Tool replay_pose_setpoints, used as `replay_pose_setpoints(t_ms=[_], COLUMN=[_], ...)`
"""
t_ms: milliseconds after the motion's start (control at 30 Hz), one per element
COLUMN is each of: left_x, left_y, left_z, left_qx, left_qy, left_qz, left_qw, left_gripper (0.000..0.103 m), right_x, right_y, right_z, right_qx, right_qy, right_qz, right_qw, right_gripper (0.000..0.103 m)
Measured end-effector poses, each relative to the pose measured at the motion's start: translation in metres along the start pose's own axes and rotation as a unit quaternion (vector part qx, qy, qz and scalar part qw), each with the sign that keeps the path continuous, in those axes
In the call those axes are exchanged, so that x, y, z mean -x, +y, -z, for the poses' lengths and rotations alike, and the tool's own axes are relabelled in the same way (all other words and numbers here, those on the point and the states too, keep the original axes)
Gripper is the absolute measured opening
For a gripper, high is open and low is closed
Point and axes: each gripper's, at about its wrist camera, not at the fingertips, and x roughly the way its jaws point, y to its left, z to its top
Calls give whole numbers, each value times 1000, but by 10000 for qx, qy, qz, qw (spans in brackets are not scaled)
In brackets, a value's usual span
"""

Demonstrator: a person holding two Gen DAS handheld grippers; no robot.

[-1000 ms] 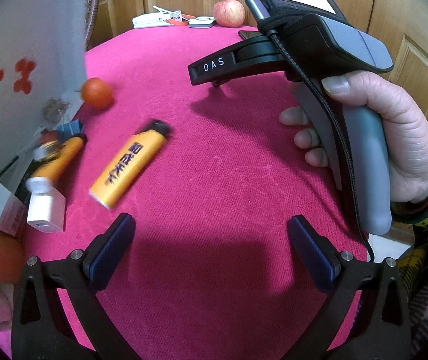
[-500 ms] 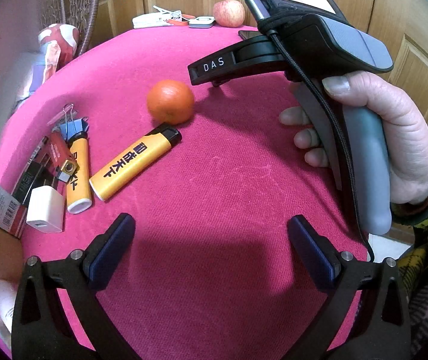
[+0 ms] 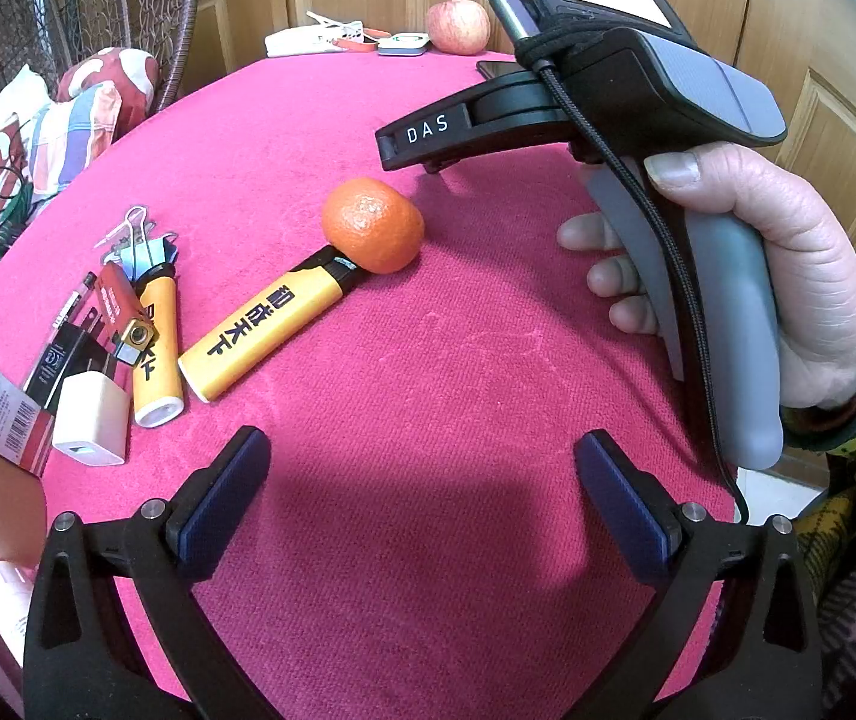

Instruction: Organize rigid objects

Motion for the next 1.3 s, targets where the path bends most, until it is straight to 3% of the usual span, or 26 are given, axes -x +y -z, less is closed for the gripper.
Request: replay_pose_setpoints(t_ms=[1133,1300], left_x=[0,0], left_y=[0,0], left_z=[0,0], left_qx=[0,1], left_qy=[3,3], left_qz=[0,0], left_qw=[10000,10000], left_gripper=[103,103], right_x=[0,4], right_y=[1,-5], right_z=[-1,-1], right_qx=[6,41], right_qy=[3,-39], right_qz=[8,-301], right_qw=[10000,9995], right_gripper=[103,103])
